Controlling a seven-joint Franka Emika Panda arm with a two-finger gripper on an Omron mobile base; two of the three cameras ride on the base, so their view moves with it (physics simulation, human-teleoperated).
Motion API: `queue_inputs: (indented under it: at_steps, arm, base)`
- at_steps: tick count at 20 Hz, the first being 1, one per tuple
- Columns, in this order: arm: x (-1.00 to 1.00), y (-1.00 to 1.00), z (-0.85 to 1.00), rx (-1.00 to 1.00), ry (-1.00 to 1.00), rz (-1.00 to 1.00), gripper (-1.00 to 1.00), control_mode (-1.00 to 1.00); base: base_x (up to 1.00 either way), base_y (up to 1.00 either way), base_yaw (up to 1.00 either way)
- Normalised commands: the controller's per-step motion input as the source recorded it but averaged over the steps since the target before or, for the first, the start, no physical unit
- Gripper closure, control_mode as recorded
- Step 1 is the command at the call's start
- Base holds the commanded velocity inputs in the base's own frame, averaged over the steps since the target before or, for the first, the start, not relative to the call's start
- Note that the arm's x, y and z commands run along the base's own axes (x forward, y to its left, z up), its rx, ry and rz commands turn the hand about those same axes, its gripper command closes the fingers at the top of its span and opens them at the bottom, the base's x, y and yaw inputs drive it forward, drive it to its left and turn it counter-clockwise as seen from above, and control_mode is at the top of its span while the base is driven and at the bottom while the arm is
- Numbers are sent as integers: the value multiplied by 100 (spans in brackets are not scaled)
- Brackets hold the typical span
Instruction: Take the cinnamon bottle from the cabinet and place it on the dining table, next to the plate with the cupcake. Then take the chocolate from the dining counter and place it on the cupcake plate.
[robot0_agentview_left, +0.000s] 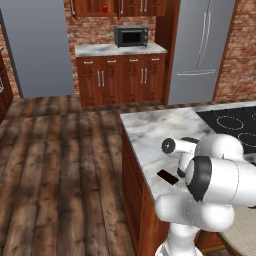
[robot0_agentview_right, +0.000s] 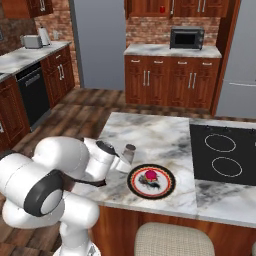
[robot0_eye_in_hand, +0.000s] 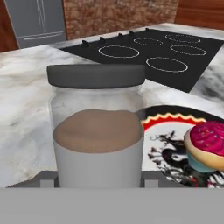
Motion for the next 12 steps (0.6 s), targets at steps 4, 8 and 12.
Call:
queue_inputs:
  at_steps: [4,8,12]
  arm:
    - [18,-2,-29,-2,0,7,100,-100]
    - [2,0,-24,-2,-10,5,100,-100]
    - [-1,0,-10,-3,-16,0,100,-100]
  base:
    - [0,0,0]
    - [0,0,0]
    - [0,0,0]
